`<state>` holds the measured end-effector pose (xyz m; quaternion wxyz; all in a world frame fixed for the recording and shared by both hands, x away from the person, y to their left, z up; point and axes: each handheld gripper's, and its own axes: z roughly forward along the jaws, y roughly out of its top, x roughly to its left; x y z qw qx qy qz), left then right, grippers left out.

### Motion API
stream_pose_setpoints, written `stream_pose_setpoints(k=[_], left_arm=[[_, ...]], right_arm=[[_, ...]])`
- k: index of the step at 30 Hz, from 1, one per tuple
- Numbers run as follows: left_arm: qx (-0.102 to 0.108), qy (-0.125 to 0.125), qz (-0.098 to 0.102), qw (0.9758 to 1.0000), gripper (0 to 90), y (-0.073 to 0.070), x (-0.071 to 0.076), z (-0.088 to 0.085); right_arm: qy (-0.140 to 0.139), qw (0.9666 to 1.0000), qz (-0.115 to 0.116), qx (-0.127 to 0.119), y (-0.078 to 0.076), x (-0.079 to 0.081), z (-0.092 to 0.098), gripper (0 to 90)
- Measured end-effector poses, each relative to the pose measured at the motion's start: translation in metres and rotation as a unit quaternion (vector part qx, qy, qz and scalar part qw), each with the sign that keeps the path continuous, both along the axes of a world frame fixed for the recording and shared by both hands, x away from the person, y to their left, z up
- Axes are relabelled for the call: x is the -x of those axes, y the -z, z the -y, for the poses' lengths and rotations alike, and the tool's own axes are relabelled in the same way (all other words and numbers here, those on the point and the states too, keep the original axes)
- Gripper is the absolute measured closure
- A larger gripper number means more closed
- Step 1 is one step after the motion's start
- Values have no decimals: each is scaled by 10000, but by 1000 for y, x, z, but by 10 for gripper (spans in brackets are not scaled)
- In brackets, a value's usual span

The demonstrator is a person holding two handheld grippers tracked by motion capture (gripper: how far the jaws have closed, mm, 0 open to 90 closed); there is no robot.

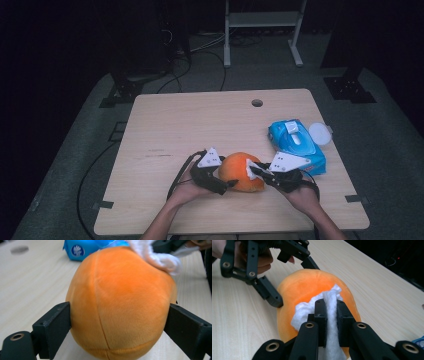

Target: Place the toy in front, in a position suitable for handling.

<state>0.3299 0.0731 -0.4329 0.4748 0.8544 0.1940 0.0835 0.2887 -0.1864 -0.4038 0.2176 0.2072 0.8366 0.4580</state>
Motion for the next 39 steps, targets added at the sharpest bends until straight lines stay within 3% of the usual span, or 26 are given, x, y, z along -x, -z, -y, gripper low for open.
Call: stream_pose_setpoints(k=[2,3,5,7,8,9,10,12,15,17,18,19,21,25,30,33,37,39], left_arm=[[31,-47,-113,9999,147,-1,0,-2],[30,-21,-27,10000,189,-2,1,-2],[-25,78,276,9996,258,-5,6,1],[-206,250,601,9977,286,-8,13,9],[-206,250,601,9977,291,-8,13,9],[-323,389,814,9954,291,-9,18,14],[-409,446,901,9941,294,-10,20,15],[-395,436,857,9946,288,-9,20,13],[-313,367,710,9963,231,-5,15,9],[-248,190,441,9985,126,-4,10,8],[-158,127,215,9996,96,-3,7,8],[-87,92,38,9999,93,-2,4,8],[43,62,-59,10000,128,-2,4,9],[25,126,318,9994,276,-7,12,12],[-339,263,834,9956,296,-12,25,24],[-348,254,843,9955,303,-10,24,22],[-390,303,852,9951,304,-7,24,21],[-311,305,779,9960,290,-7,24,20]], right_arm=[[5,9999,67,79,-1,2,-3,808],[-2,9999,107,101,-2,4,-5,808],[-93,9998,144,112,-6,8,-11,807],[-338,9992,189,85,-9,13,-21,807],[-338,9992,189,85,-9,13,-21,807],[-436,9987,236,111,-11,16,-27,807],[-557,9979,295,164,-14,17,-35,807],[-553,9976,325,273,-17,15,-38,808],[-333,9991,225,167,-15,8,-24,807],[-193,9997,104,71,-13,5,-13,807],[-135,9999,59,56,-11,4,-9,808],[-101,9999,27,9,-10,4,-5,808],[-72,10000,5,-48,-9,3,-1,808],[-77,9999,135,-15,-13,10,-6,807],[-460,9985,275,112,-17,19,-35,807],[-436,9984,290,215,-19,16,-41,808],[-128,9994,280,174,-22,9,-25,809],[10,9996,230,163,-21,6,-14,808]])
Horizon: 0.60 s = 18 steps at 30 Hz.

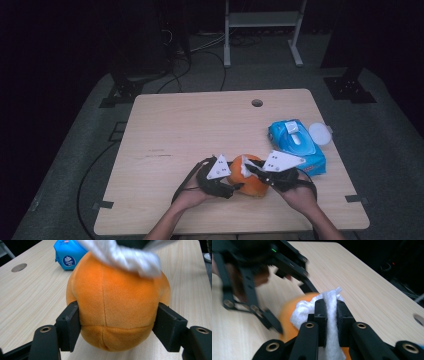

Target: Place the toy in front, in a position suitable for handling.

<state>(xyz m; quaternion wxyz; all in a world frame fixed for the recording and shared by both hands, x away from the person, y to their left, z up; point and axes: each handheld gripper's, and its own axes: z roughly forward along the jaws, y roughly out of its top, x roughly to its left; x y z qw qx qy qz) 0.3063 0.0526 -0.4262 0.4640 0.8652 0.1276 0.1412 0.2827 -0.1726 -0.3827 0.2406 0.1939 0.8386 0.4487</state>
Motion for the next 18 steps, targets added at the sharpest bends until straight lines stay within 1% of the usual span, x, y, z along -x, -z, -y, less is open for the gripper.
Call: stream_pose_setpoints(k=[1,2,3,5,7,8,9,10,12,14,15,18], left_arm=[[97,31,-105,9999,276,0,-1,0],[146,25,-128,9998,271,0,-1,1],[138,22,-93,9999,272,0,0,3],[49,14,14,10000,282,-2,3,7],[-34,12,109,9999,293,-4,6,9],[-96,35,162,9998,294,-4,7,11],[-163,67,202,9996,296,-3,8,11],[-205,66,225,9995,301,-2,8,10],[-211,45,194,9996,312,1,7,6],[-105,26,79,9999,317,5,4,1],[-98,12,29,9999,318,7,3,-2],[-88,5,-60,9999,318,10,0,-6]], right_arm=[[46,10000,-44,-19,1,-1,5,809],[84,9999,-82,-19,1,0,8,809],[125,9999,-83,-12,1,1,10,809],[112,9999,-28,38,-1,5,7,808],[-52,10000,-16,22,-2,8,-1,808],[-161,9998,-72,-28,-1,10,-7,808],[-276,9996,-85,-2,1,11,-15,808],[-327,9994,-38,103,2,13,-23,808],[-362,9992,-24,181,3,12,-30,809],[-293,9995,-81,88,2,7,-26,809],[-244,9997,-73,70,2,5,-22,809],[27,9998,-191,-41,4,-2,1,809]])
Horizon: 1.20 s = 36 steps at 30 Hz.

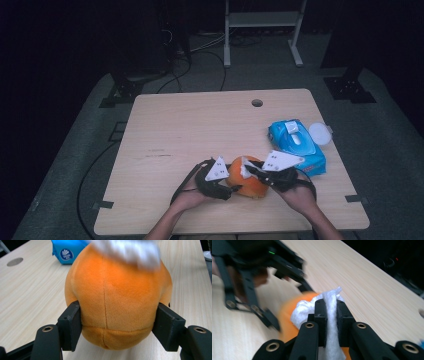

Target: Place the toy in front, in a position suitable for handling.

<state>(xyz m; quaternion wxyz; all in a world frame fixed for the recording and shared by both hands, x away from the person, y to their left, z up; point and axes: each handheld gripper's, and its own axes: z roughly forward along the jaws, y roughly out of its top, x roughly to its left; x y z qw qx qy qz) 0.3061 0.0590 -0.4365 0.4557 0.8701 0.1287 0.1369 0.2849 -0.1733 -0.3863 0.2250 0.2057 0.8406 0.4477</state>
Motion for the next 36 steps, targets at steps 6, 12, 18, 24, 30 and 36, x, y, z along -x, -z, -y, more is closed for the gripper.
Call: stream_pose_setpoints(k=[6,12,18,24,30,36], left_arm=[[144,9,-371,9992,153,-6,-6,-3],[433,49,-208,9988,135,-14,-4,-4],[232,-68,-269,9993,265,-4,-7,-14],[393,-87,-496,9980,244,-2,-13,-25],[325,61,-34,9994,196,-12,-5,-7],[329,-237,-272,9988,252,-3,-11,-21]], right_arm=[[251,9995,-154,-89,9,-5,21,809],[45,9998,-173,-105,11,-6,4,808],[-182,9984,-374,-382,16,-11,-1,807],[111,9981,-523,-298,27,-11,24,807],[38,9983,-446,-361,24,-8,15,806],[-306,9986,-284,-317,21,-3,-8,806]])
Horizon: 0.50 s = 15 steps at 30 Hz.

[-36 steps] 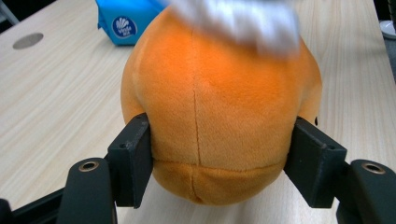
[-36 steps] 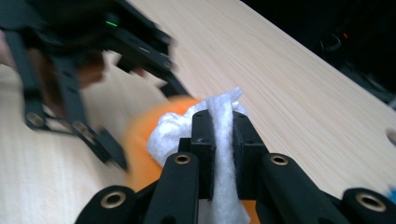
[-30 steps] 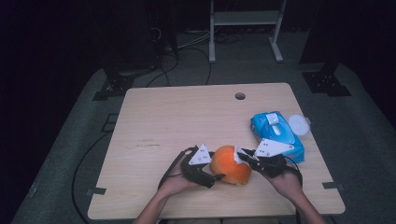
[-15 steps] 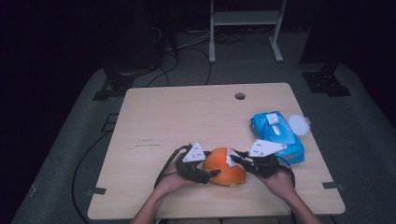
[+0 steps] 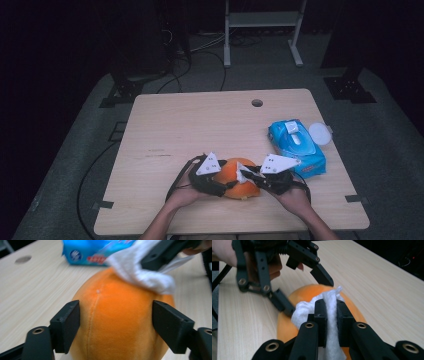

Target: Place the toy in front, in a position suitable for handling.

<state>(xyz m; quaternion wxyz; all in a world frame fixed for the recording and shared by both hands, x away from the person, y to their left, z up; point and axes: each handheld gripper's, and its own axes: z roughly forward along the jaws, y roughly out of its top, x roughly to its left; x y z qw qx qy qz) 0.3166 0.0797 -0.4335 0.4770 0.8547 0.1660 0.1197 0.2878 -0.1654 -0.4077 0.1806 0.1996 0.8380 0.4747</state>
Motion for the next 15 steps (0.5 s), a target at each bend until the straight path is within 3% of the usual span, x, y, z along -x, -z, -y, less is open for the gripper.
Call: stream_pose_setpoints(k=[5,8,11,15], left_arm=[[175,-177,-321,9992,281,4,-7,-9],[195,-253,-396,9987,281,5,-10,-11],[219,-170,-394,9988,289,6,-9,-10],[170,-53,-323,9993,308,6,-6,-10]], right_arm=[[96,9998,-143,-34,9,5,16,807],[70,9998,-156,106,15,16,22,806],[74,9997,-212,137,20,21,28,807],[285,9989,-352,-148,19,7,33,808]])
